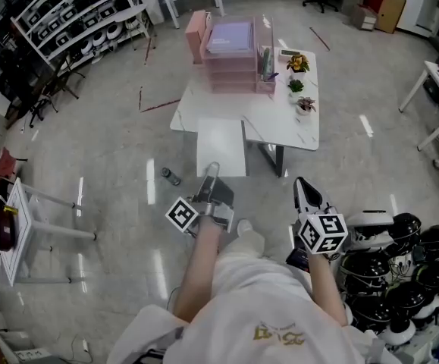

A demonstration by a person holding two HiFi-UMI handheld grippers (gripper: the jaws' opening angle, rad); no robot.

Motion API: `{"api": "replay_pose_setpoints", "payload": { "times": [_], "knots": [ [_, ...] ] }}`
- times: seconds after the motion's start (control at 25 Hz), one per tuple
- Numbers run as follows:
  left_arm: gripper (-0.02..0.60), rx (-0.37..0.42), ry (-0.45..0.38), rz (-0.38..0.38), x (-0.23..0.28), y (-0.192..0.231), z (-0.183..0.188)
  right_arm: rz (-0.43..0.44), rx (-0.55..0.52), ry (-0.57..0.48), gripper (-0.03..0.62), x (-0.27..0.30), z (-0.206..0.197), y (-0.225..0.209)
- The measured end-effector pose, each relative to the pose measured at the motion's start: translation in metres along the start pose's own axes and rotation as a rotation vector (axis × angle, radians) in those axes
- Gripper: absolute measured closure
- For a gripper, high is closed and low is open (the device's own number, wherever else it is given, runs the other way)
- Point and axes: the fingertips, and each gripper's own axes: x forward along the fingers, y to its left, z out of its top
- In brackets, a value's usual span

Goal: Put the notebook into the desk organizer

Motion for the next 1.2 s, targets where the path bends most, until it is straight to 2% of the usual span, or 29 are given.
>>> {"api": "replay_pose_setpoints", "payload": {
  "times": [0.2, 0.4, 0.72, 0.96, 1.2],
  "knots": [
    [0.555, -0.023, -0.002, 0.001, 0.023, 0.014, -0.003, -0.002, 0.063, -0.022, 0.585, 0.009, 0.005, -0.022],
    [0.555, -0.043, -0.019, -0.001, 0.068, 0.04, -0.001, -0.007, 0.082, -0.013, 0.585, 0.04, 0.008, -0.057],
    [0.555, -0.067, -0.068, 0.026, 0.169, 0.093, 0.026, -0.007, 0.059, 0.035, 0.585, 0.14, 0.035, -0.127],
    [0.555, -0.049, -0.088, 0.053, 0.231, 0.12, 0.055, 0.031, 0.061, 0.066, 0.585, 0.211, 0.05, -0.151],
    [0.555, -0.052, -0.1, 0.078, 0.266, 0.142, 0.072, 0.047, 0.078, 0.093, 0.585, 0.258, 0.051, -0.167]
  ]
}}
